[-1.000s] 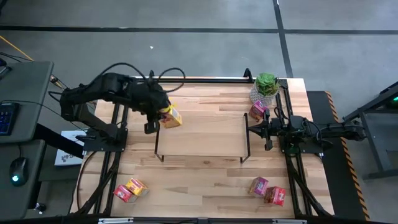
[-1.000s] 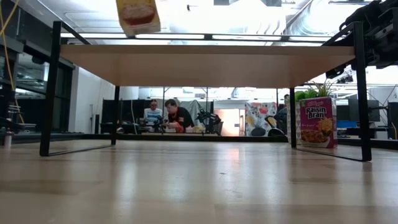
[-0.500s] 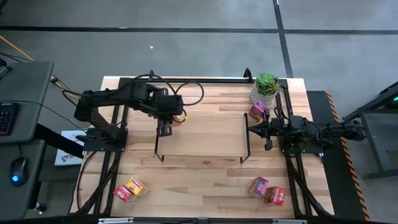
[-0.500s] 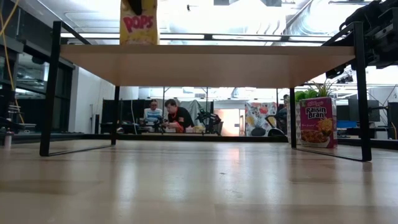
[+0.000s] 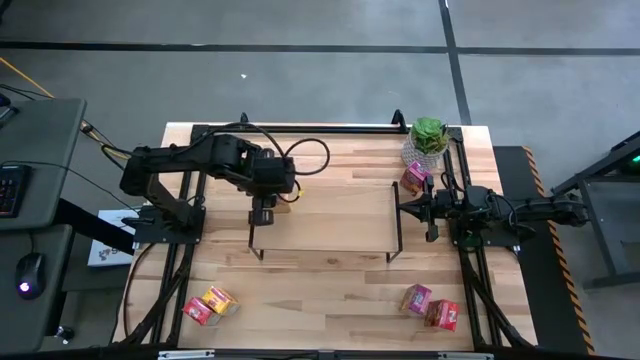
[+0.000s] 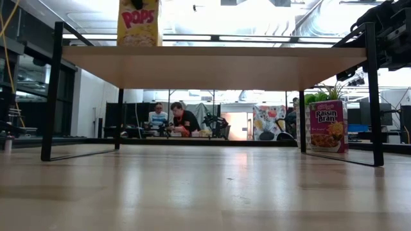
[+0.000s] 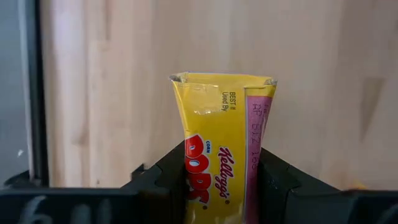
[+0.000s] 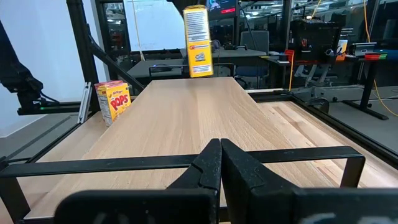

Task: Stack cereal on shelf
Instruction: Put the top yellow cereal box on the shelf

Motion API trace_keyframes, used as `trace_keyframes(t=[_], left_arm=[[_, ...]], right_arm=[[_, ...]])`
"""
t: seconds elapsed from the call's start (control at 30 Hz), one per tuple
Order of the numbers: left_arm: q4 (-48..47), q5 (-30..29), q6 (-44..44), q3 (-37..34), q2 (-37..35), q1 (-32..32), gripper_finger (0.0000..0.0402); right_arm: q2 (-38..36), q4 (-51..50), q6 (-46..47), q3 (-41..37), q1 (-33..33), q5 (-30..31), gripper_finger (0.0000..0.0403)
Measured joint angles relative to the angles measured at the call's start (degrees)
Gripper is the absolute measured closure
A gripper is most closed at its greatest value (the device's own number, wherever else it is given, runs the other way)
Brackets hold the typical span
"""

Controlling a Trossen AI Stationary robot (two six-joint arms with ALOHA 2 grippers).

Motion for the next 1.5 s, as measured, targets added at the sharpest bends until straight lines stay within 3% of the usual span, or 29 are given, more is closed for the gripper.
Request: trace_keyframes(t=[0.43, 0.63, 0.97, 1.5], left_arm=[[-0.01, -1.77, 1.85, -1.99, -0.07, 0.15, 0.0284], [0.52, -4.20, 0.74, -6.63, -0.99, 0.15, 0.0284], [1.83, -8.92, 1.69, -7.44, -1.11, 0.11, 0.0281], [2.58, -8.80, 3.87, -7.54, -1.01, 0.22, 0.0189]], right_arm=[[0.00, -0.02, 0.00, -0.01, 0.02, 0.01, 0.0402], [0.00, 0.00, 0.00, 0.00, 0.02, 0.11, 0.0402], [0.00, -0.07, -0.02, -0.01, 0.00, 0.07, 0.0402], [0.00, -0.17, 0.00, 0.00, 0.00, -0.04, 0.0402]])
